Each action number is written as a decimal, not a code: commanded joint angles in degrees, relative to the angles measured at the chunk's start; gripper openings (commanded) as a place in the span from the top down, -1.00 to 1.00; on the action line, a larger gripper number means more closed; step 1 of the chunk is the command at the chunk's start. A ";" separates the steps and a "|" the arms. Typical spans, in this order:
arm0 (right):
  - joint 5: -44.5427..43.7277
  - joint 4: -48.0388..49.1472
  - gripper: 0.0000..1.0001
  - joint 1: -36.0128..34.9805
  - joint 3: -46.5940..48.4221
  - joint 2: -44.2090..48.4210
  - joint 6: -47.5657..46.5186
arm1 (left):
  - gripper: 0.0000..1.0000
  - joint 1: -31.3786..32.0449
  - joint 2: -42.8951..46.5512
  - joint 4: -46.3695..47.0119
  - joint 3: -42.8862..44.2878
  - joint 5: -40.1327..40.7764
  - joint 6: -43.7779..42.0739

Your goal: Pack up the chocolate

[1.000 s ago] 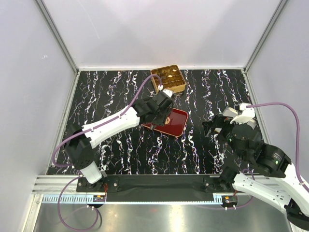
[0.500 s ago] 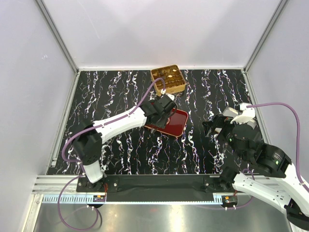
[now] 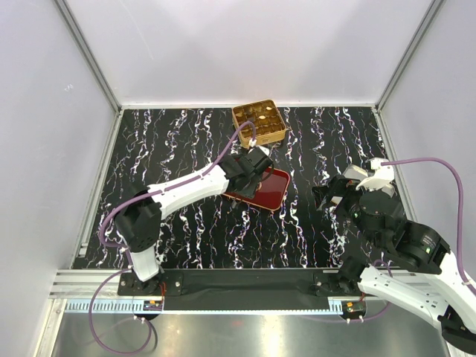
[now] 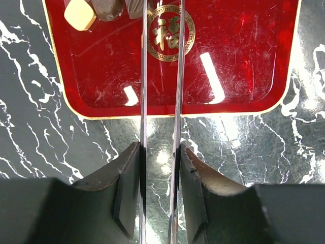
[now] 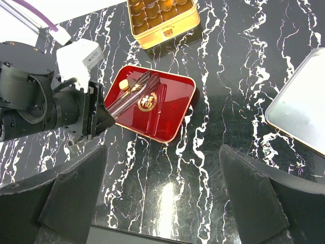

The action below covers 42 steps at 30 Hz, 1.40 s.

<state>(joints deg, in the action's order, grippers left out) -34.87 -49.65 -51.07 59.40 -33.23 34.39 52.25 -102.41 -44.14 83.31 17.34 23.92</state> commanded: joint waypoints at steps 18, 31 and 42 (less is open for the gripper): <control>-0.28 1.57 -0.99 -0.44 1.42 0.27 0.94 | 0.30 -2.94 5.21 -5.70 14.76 2.34 -2.38; -0.54 2.63 -0.99 -0.44 1.16 -1.57 -0.11 | 0.34 -14.89 -11.56 6.25 36.73 0.24 -15.22; -2.48 3.86 -1.00 -0.44 0.63 -1.83 -2.49 | 0.31 -17.53 -21.94 18.29 38.68 -4.86 -19.08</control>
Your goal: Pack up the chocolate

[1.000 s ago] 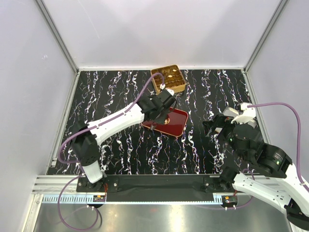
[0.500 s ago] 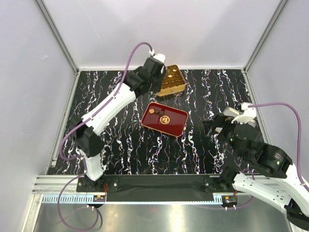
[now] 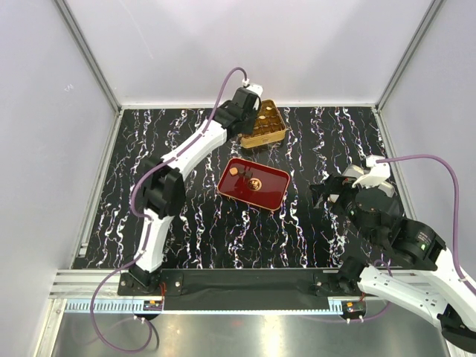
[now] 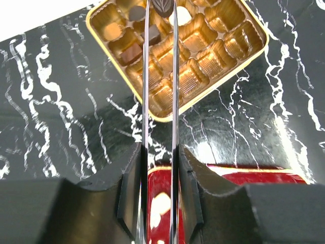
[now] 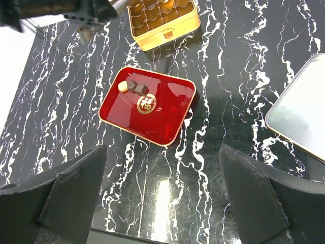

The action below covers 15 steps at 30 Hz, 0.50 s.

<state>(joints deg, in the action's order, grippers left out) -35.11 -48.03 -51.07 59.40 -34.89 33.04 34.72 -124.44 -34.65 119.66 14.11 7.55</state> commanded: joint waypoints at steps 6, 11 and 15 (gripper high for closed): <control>-2.68 2.06 -1.00 -0.44 0.46 -0.26 -1.66 | 0.31 -0.53 -3.34 10.84 3.56 -0.66 -2.98; -3.03 1.10 -0.99 -0.44 -0.07 0.44 -1.22 | 0.31 -0.97 -4.40 12.68 3.57 -0.31 -3.33; -3.64 0.48 -0.99 -0.44 0.02 1.06 -0.96 | 0.28 -1.23 -6.07 13.47 4.44 -0.48 -4.21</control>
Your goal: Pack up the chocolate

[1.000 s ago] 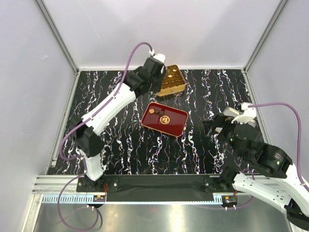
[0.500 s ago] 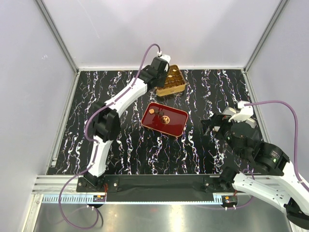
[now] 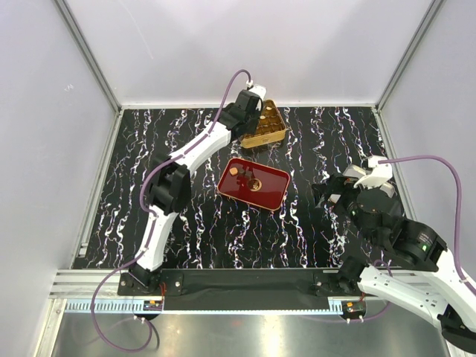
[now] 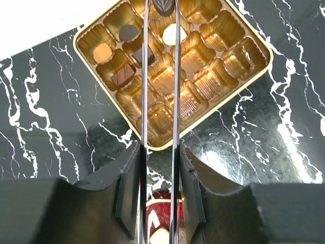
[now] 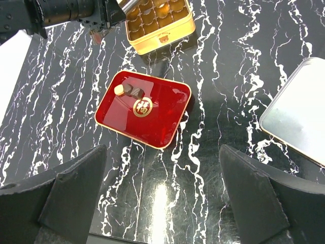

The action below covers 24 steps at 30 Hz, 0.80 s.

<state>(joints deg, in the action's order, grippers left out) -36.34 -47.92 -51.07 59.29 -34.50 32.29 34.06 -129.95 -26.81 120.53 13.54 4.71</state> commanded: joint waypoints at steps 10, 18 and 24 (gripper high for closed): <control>-3.83 -0.07 -0.99 -0.44 1.18 0.75 -1.36 | 0.27 -1.19 -2.94 5.54 5.42 0.87 -1.55; -4.62 0.28 -0.99 -0.44 0.83 0.31 -1.71 | 0.19 -1.46 -3.55 5.80 5.33 1.31 -2.07; -5.23 1.69 -0.99 -0.44 -0.49 -0.74 -2.85 | 0.10 -1.46 -2.85 5.45 5.33 2.02 -2.86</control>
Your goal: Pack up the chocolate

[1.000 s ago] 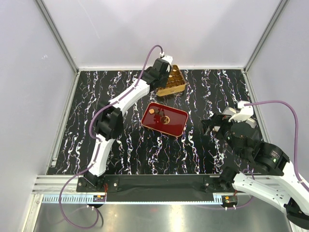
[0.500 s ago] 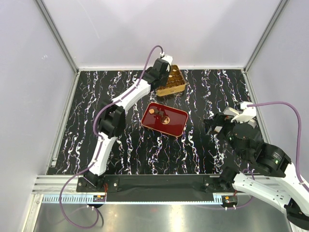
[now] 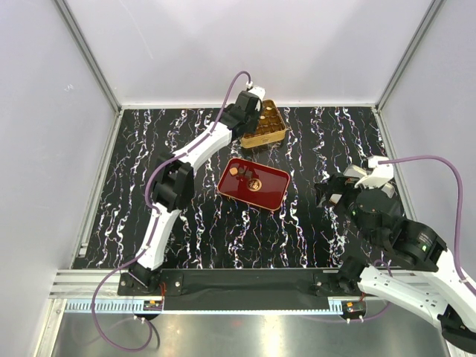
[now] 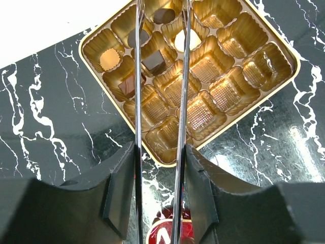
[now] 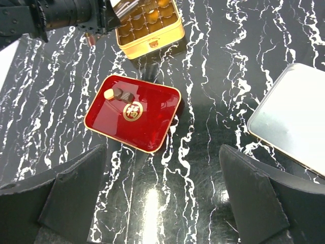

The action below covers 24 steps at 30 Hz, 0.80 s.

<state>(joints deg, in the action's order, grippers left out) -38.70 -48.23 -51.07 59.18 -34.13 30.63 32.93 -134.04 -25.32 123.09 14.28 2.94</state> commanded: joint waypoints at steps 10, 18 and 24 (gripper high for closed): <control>-2.52 3.58 -0.99 -0.44 -0.20 -2.87 -2.25 | 0.10 0.64 12.12 2.03 -0.29 0.22 -1.62; -0.94 1.65 -1.00 -0.35 0.94 -1.73 -1.98 | 0.15 3.01 32.33 -4.12 -17.22 0.39 5.75; 0.72 -1.34 -0.99 -0.52 2.61 -0.77 -0.49 | 0.18 10.55 42.89 -10.44 -28.77 5.03 8.75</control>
<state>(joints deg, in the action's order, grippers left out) -39.11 -48.60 -51.07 58.98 -35.86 29.23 39.29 -91.81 -31.51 98.70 15.66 9.13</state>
